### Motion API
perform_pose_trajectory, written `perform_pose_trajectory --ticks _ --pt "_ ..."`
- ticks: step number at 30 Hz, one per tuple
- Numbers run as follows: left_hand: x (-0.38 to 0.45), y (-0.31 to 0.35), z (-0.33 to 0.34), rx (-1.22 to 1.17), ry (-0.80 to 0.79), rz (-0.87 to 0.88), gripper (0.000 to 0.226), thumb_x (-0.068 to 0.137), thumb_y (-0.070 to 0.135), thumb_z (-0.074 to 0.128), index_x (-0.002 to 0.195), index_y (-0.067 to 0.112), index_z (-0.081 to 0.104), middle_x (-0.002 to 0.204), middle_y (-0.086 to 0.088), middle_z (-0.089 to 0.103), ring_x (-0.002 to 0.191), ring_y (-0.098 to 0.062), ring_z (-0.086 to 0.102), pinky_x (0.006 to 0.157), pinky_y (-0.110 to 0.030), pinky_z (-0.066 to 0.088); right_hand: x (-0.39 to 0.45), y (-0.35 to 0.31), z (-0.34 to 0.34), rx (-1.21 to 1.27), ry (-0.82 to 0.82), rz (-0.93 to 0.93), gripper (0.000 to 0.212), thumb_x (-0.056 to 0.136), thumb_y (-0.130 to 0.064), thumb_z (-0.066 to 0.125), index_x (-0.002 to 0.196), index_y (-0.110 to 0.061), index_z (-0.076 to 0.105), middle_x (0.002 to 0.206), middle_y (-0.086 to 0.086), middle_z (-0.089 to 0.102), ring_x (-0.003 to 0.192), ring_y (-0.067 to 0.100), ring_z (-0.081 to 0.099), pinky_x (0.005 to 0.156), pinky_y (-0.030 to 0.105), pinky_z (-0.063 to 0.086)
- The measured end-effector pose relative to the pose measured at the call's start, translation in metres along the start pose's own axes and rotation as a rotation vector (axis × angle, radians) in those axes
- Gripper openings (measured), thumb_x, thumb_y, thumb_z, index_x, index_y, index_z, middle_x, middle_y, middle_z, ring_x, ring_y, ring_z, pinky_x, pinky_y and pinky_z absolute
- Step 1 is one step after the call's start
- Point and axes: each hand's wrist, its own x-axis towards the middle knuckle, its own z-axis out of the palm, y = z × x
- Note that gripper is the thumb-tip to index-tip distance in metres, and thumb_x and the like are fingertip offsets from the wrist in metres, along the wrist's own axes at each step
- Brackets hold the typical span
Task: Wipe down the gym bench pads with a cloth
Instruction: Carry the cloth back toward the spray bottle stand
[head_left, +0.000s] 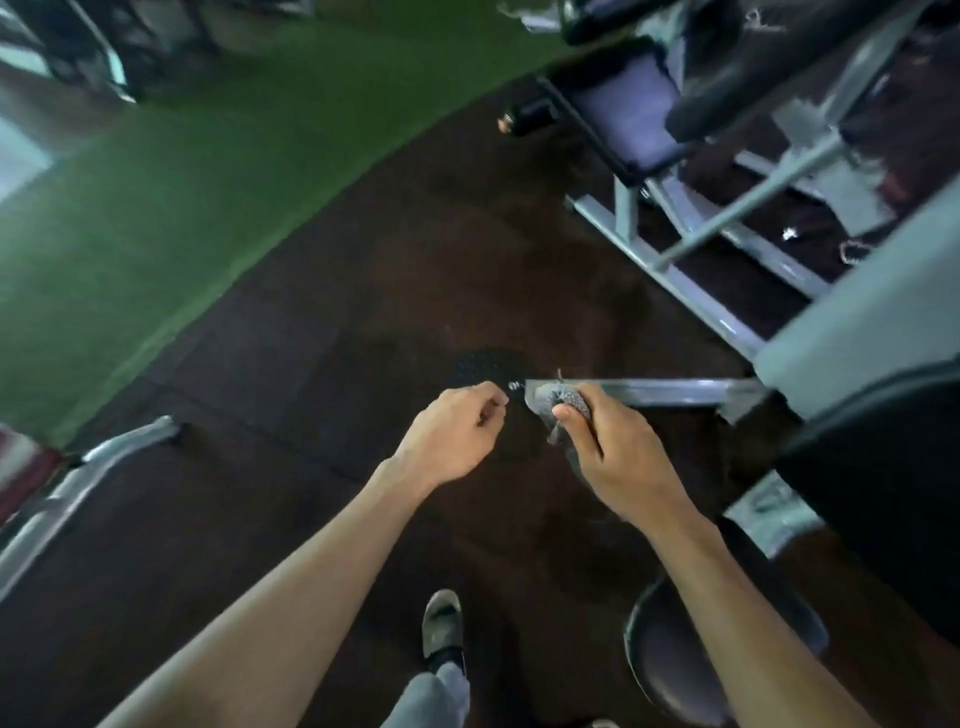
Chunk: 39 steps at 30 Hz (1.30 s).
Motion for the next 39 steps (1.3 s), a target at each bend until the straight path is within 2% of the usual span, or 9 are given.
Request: perform_pose_trajectory --ticks 4,7,10,12,15,20,25,31,39 --pt "0.006 -0.045 -0.094 -0.06 0.048 -0.047 0.023 0.103 0.029 0.053 0.123 0.026 0.063 0.078 0.017 0.064 0.07 -0.005 0.061 0.078 -0.038 0.058 0.076 -0.083 0.01 -0.006 -0.047 -0.082 0.033 0.097 -0.061 0.03 0.096 -0.034 0.049 0.077 -0.017 0.059 0.078 -0.004 0.06 0.06 0.018 0.039" --pt "0.025 -0.074 -0.156 -0.067 0.073 -0.06 0.02 0.103 0.029 0.055 0.12 0.026 0.065 0.085 0.014 0.068 0.074 -0.007 0.065 0.08 -0.039 0.059 0.133 -0.134 0.019 -0.032 -0.08 -0.101 0.026 0.096 -0.062 0.029 0.091 -0.04 0.044 0.078 -0.014 0.059 0.071 -0.001 0.059 0.06 0.02 0.038" --pt "0.059 -0.099 -0.21 -0.078 0.122 -0.073 0.016 0.1 0.031 0.057 0.112 0.031 0.067 0.086 0.014 0.068 0.077 -0.011 0.066 0.082 -0.041 0.059 0.195 -0.166 0.03 -0.066 -0.118 -0.125 0.021 0.102 -0.053 0.035 0.093 -0.037 0.045 0.077 -0.012 0.058 0.068 0.003 0.059 0.059 0.021 0.039" --pt "0.089 -0.114 -0.241 -0.081 0.152 -0.074 0.013 0.096 0.035 0.056 0.105 0.036 0.067 0.086 0.015 0.069 0.082 -0.012 0.067 0.083 -0.042 0.059 0.238 -0.179 0.039 -0.077 -0.095 -0.179 0.024 0.104 -0.051 0.037 0.091 -0.033 0.046 0.072 -0.012 0.056 0.066 0.005 0.058 0.057 0.024 0.038" --pt "0.145 -0.133 -0.286 -0.058 0.178 -0.059 0.014 0.094 0.035 0.056 0.103 0.036 0.066 0.087 0.015 0.069 0.084 -0.012 0.067 0.084 -0.042 0.059 0.312 -0.19 0.049 -0.092 -0.084 -0.215 0.031 0.104 -0.052 0.036 0.09 -0.027 0.048 0.072 -0.008 0.058 0.064 0.008 0.057 0.059 0.037 0.047" --pt "0.273 -0.158 -0.367 0.025 0.184 -0.035 0.016 0.096 0.035 0.053 0.106 0.035 0.066 0.092 0.014 0.068 0.088 -0.013 0.064 0.085 -0.042 0.058 0.467 -0.199 0.065 -0.15 -0.089 -0.249 0.034 0.104 -0.054 0.033 0.093 -0.027 0.049 0.075 -0.005 0.061 0.067 0.013 0.06 0.062 0.046 0.051" --pt "0.399 -0.19 -0.453 0.009 0.231 -0.06 0.017 0.091 0.038 0.052 0.097 0.035 0.068 0.089 0.014 0.069 0.084 -0.017 0.068 0.084 -0.043 0.058 0.635 -0.216 0.071 -0.178 -0.074 -0.28 0.034 0.106 -0.051 0.034 0.096 -0.024 0.051 0.074 -0.007 0.058 0.065 0.012 0.058 0.058 0.04 0.047" --pt "0.545 -0.24 -0.541 -0.023 0.241 -0.091 0.015 0.095 0.035 0.055 0.097 0.032 0.07 0.094 0.011 0.071 0.09 -0.017 0.068 0.087 -0.043 0.058 0.813 -0.229 0.081 -0.214 -0.095 -0.31 0.035 0.105 -0.055 0.031 0.096 -0.025 0.047 0.073 -0.008 0.056 0.068 0.018 0.058 0.061 0.043 0.046" --pt "0.807 -0.306 -0.658 0.015 0.186 0.007 0.027 0.087 0.046 0.048 0.099 0.034 0.069 0.099 0.01 0.071 0.089 -0.017 0.07 0.086 -0.043 0.06 1.078 -0.219 0.102 -0.203 0.032 -0.216 0.037 0.105 -0.055 0.03 0.096 -0.024 0.048 0.072 -0.007 0.057 0.068 0.016 0.058 0.061 0.04 0.045"
